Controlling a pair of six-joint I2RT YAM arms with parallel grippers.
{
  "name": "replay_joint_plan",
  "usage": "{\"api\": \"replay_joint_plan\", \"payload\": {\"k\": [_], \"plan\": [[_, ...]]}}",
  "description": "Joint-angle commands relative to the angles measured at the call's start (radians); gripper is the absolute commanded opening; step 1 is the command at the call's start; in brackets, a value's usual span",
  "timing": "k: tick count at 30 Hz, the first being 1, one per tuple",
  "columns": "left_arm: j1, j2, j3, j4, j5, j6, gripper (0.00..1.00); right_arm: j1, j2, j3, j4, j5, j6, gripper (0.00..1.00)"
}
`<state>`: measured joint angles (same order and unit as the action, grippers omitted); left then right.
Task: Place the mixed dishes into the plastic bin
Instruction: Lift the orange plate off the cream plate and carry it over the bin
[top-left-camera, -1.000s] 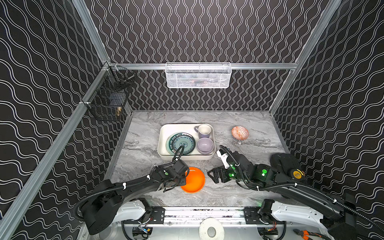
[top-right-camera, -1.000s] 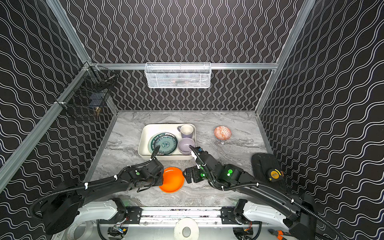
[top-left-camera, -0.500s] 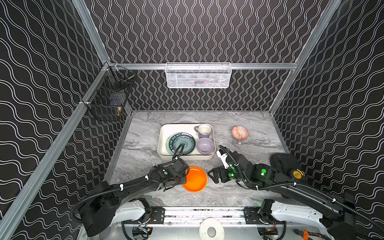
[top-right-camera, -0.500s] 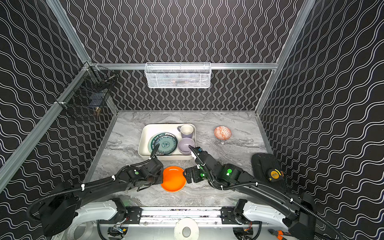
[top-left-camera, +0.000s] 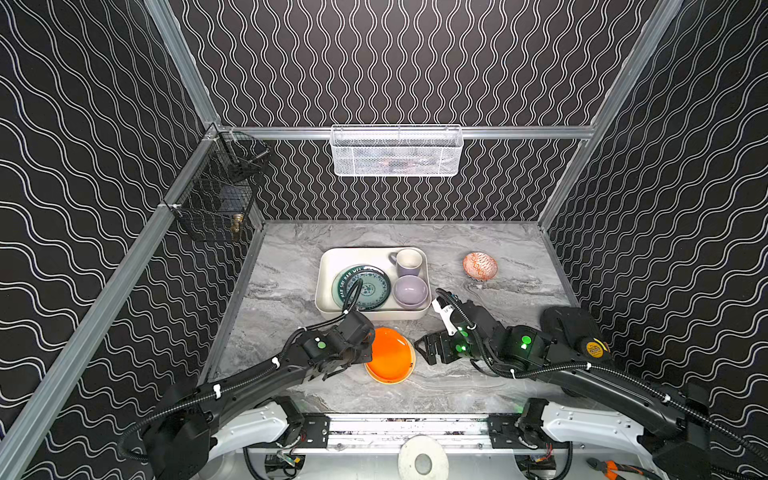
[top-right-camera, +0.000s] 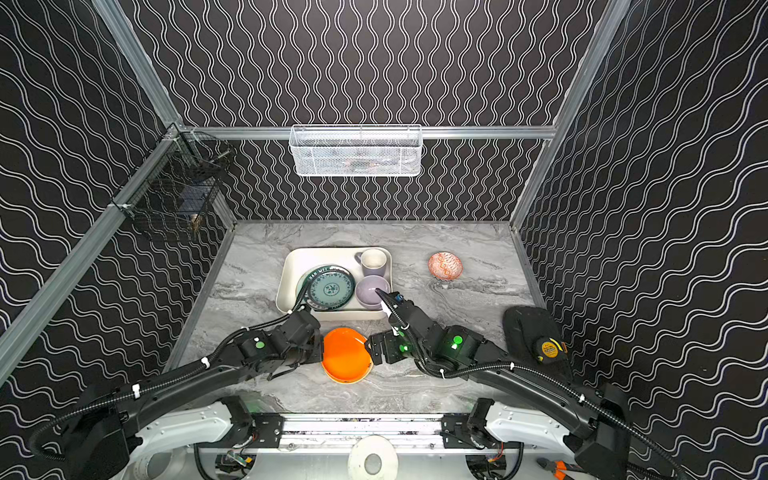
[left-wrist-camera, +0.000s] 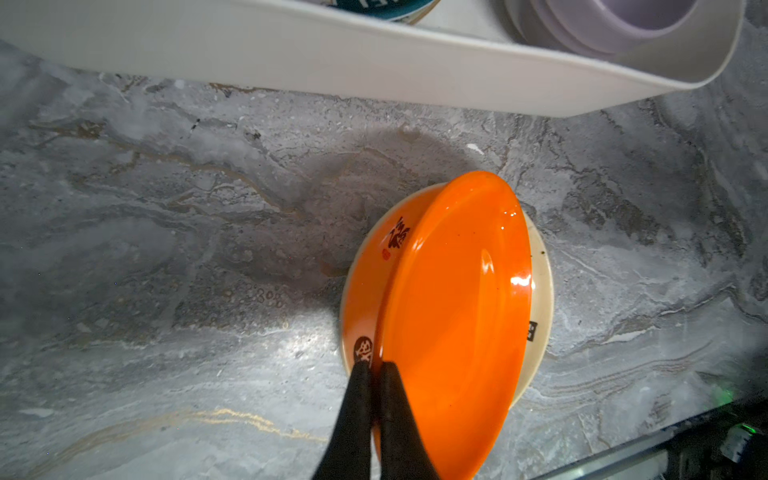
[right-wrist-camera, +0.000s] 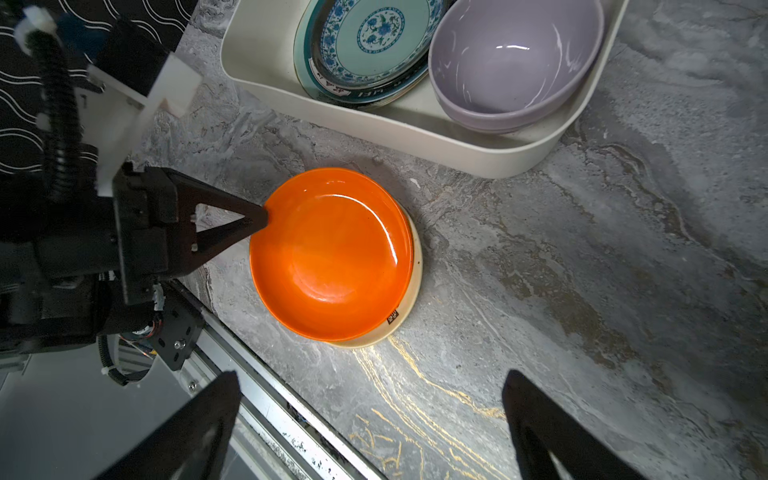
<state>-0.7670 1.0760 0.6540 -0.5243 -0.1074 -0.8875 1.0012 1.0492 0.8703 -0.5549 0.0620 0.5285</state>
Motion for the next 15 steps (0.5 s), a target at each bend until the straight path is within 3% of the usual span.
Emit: {"api": "replay_joint_plan", "payload": {"k": [1, 15], "plan": [[-0.001, -0.020, 0.031, -0.026, -0.001, 0.012, 0.00, 0.000, 0.001, 0.014, -0.002, 0.012, -0.006, 0.99], [0.001, -0.059, 0.230, -0.131, -0.084, 0.053, 0.00, -0.001, 0.011, 0.097, -0.032, 0.039, -0.040, 0.99]]}}
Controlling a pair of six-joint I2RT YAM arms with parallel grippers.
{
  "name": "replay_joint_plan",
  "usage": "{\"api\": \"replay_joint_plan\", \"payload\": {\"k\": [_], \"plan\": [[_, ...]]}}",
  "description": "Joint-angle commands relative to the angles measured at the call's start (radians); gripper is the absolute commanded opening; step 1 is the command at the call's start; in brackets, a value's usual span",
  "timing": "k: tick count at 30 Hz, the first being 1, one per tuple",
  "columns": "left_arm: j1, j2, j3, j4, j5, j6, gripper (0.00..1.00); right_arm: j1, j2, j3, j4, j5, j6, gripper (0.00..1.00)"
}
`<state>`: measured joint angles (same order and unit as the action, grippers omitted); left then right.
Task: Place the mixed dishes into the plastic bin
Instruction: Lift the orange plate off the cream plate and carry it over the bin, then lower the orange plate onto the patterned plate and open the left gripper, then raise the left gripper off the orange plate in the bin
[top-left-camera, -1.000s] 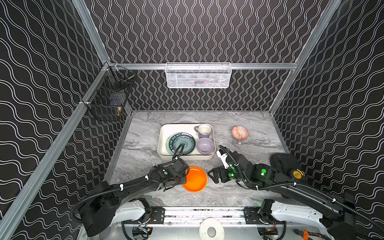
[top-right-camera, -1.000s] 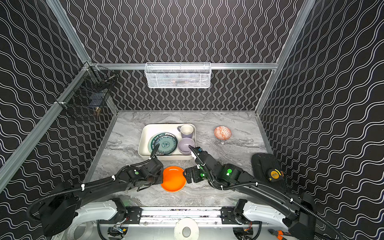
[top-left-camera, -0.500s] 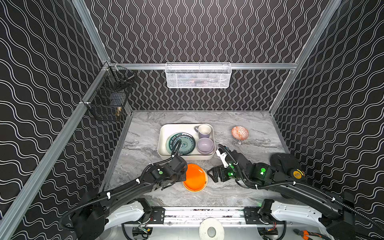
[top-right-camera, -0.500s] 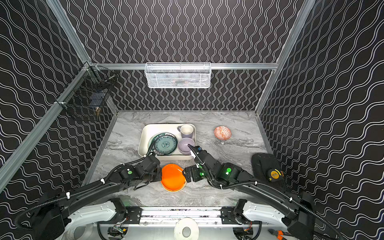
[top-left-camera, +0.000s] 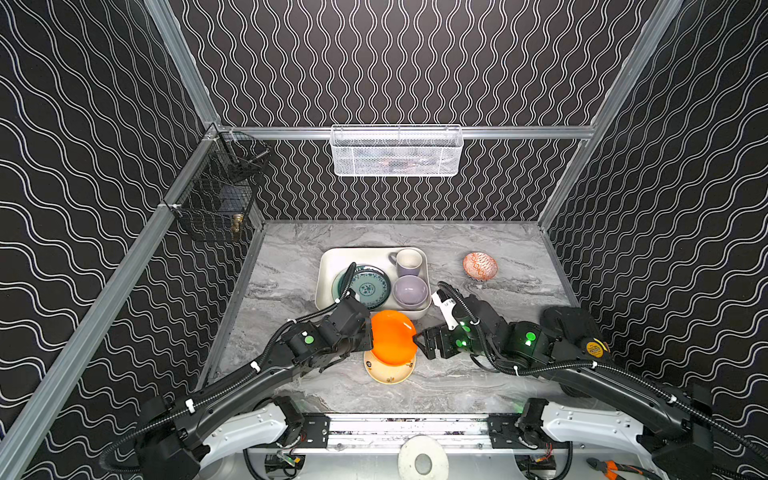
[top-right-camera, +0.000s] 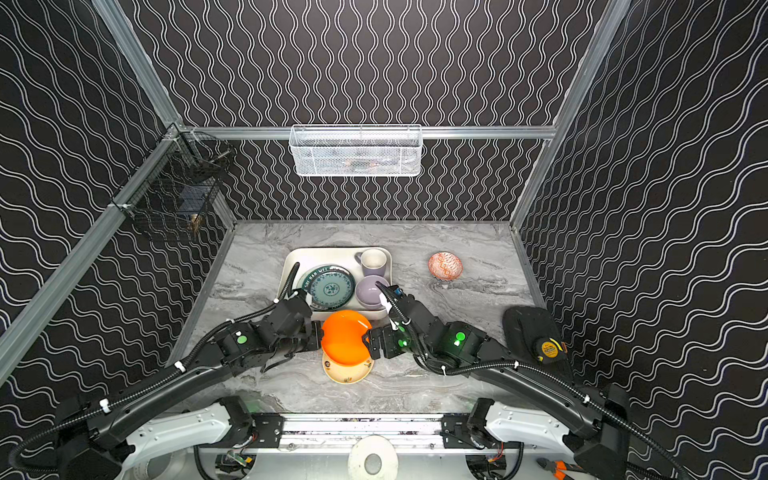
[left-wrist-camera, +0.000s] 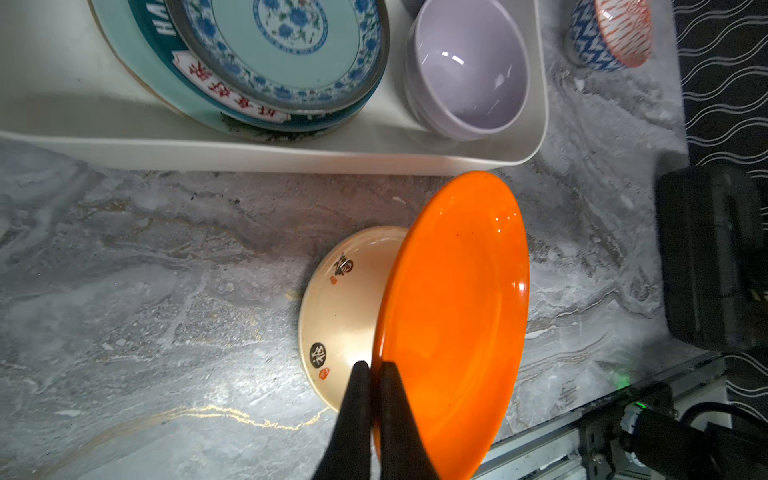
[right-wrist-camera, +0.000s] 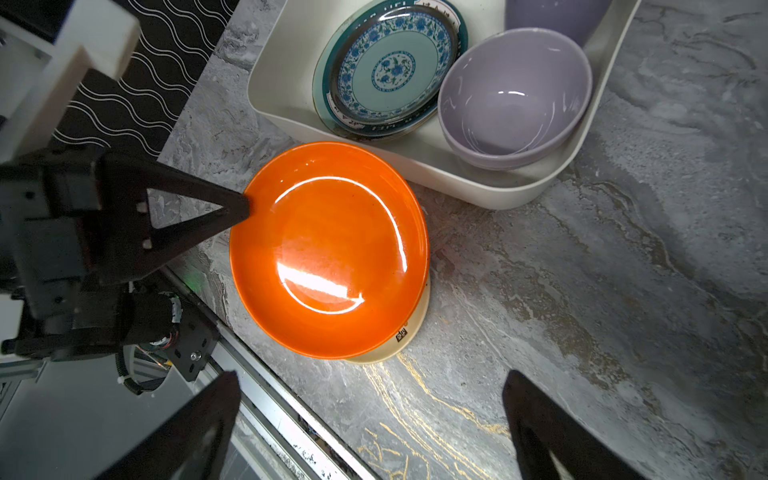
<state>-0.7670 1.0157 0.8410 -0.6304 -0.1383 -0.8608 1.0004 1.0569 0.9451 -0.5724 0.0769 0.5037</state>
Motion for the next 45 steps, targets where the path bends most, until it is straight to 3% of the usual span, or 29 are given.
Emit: {"api": "replay_joint_plan", "payload": {"k": [1, 6, 13, 19, 34, 45], "plan": [[0.002, 0.008, 0.070, -0.037, -0.073, 0.038, 0.00, 0.000, 0.008, 0.034, -0.016, 0.028, -0.020, 0.99], [0.093, 0.075, 0.182, -0.072, -0.116, 0.115, 0.00, -0.002, 0.022, 0.102, -0.034, 0.045, -0.041, 0.99], [0.391, 0.177, 0.234, 0.031, 0.073, 0.211, 0.00, -0.015, 0.037, 0.175, -0.073, 0.065, -0.073, 0.99], [0.502, 0.308, 0.259, 0.115, 0.177, 0.223, 0.00, -0.065, 0.039, 0.181, -0.076, 0.037, -0.093, 0.99], [0.589, 0.587, 0.305, 0.238, 0.262, 0.215, 0.00, -0.290, 0.060, 0.159, -0.053, -0.137, -0.173, 0.99], [0.594, 0.668, 0.332, 0.220, 0.225, 0.223, 0.00, -0.330, 0.097, 0.151, -0.028, -0.178, -0.189, 0.99]]}}
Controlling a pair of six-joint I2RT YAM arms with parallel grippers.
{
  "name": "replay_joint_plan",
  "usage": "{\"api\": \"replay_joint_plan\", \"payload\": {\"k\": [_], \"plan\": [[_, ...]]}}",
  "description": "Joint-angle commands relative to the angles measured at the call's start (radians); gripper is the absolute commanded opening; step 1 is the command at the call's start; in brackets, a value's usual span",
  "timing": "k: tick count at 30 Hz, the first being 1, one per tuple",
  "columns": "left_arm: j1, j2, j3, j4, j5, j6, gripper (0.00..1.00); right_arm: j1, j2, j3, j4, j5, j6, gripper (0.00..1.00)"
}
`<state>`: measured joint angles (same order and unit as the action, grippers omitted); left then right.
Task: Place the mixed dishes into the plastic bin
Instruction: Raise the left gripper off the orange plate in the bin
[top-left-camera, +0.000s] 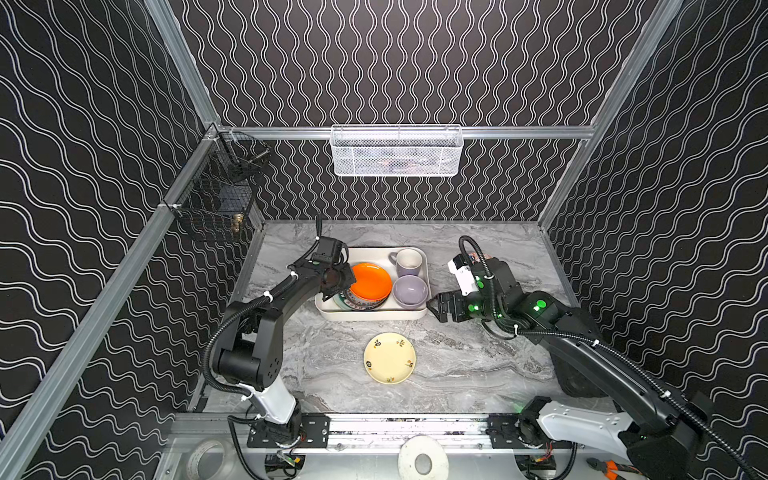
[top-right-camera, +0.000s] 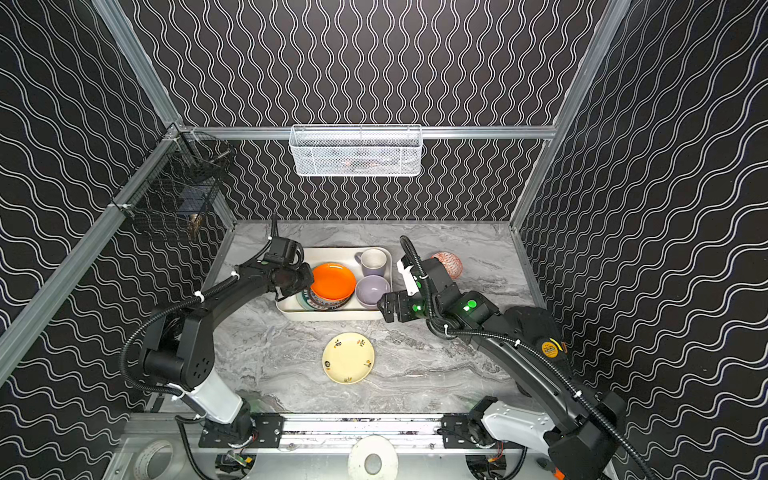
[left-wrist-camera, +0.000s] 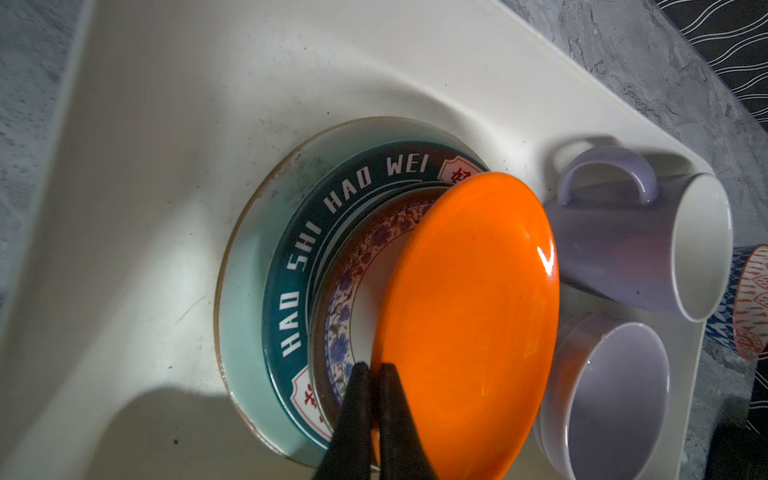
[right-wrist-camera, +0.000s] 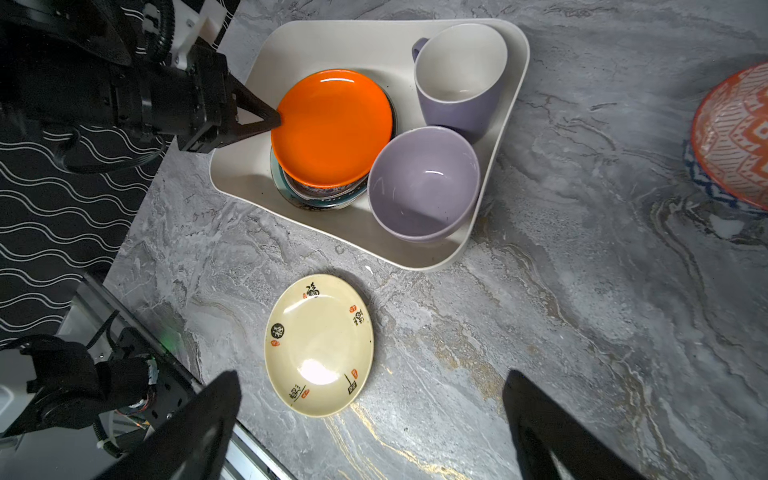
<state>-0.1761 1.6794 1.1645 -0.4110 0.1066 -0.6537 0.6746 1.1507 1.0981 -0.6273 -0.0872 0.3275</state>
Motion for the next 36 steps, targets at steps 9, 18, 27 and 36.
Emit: {"api": "replay_joint_plan", "payload": {"k": [9, 18, 27, 36], "plan": [[0.003, -0.030, -0.055, -0.003, -0.025, 0.021, 0.00, -0.012, 0.002, -0.016, 0.041, -0.029, -0.014, 0.99], [0.002, -0.022, -0.070, 0.007, -0.007, 0.026, 0.14, -0.012, -0.009, -0.017, 0.037, -0.027, -0.012, 0.99], [0.000, -0.066, -0.074, -0.015, 0.002, 0.042, 0.61, -0.012, -0.003, -0.009, 0.032, -0.026, -0.012, 0.99], [-0.072, -0.271, -0.207, -0.056, 0.008, 0.031, 0.57, -0.012, -0.021, -0.019, 0.026, -0.045, -0.002, 0.99]]}}
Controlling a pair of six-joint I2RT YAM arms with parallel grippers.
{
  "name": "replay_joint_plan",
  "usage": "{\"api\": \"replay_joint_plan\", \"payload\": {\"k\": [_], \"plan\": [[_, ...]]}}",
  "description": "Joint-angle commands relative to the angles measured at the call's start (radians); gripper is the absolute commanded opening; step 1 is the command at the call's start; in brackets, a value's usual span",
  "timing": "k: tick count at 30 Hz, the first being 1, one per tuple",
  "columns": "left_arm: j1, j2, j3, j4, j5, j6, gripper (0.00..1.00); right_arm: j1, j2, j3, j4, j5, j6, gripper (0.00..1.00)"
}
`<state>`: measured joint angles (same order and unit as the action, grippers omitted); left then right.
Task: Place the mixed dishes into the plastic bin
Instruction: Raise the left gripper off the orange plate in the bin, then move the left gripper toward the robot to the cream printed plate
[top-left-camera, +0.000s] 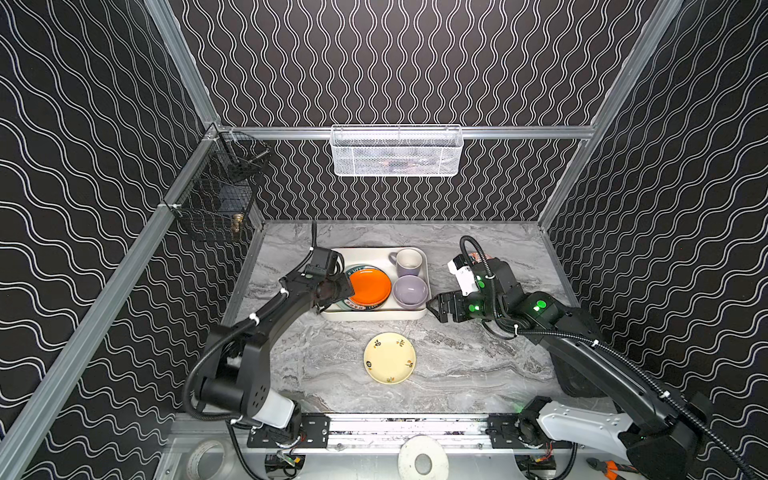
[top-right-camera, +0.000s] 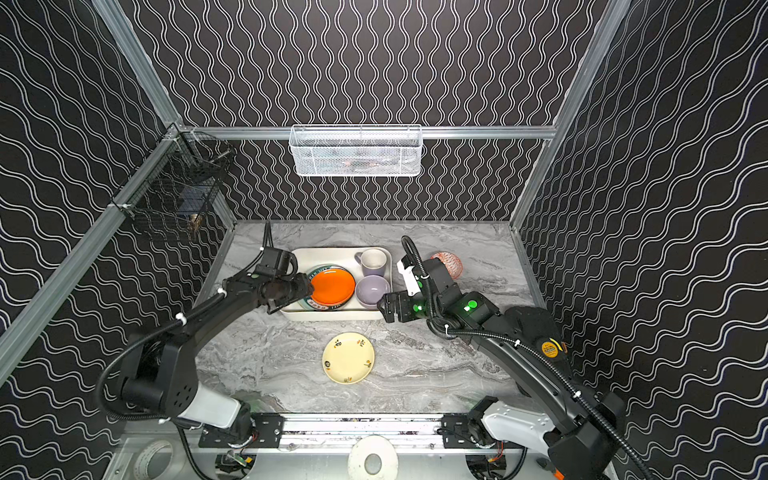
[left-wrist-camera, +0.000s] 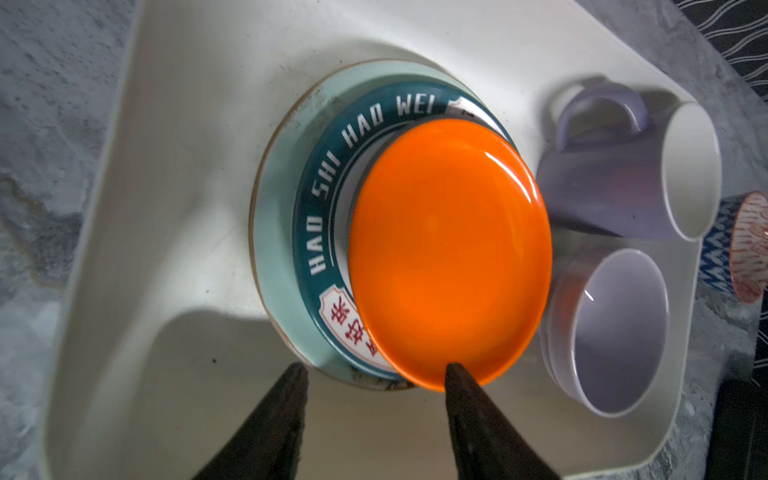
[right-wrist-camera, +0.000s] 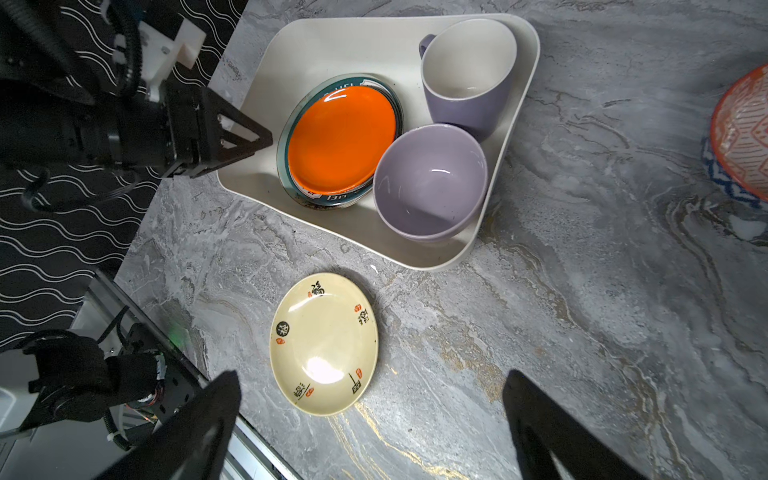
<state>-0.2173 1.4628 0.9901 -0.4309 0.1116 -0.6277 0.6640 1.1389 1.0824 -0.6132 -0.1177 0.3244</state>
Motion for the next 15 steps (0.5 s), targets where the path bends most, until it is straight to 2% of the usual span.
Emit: {"api": "replay_joint_plan", "payload": {"k": [1, 8, 15], "plan": [[-0.060, -0.088, -0.059, -0.047, -0.006, -0.002, 0.57, 0.000, -0.013, -0.010, 0.012, -0.012, 0.005, 0.99], [-0.320, -0.298, -0.271, -0.068, -0.063, -0.142, 0.57, 0.023, -0.032, -0.112, 0.026, -0.038, 0.056, 0.99], [-0.431, -0.357, -0.410, -0.020, -0.109, -0.217, 0.57, 0.225, -0.032, -0.201, 0.045, 0.102, 0.164, 0.99]]}}
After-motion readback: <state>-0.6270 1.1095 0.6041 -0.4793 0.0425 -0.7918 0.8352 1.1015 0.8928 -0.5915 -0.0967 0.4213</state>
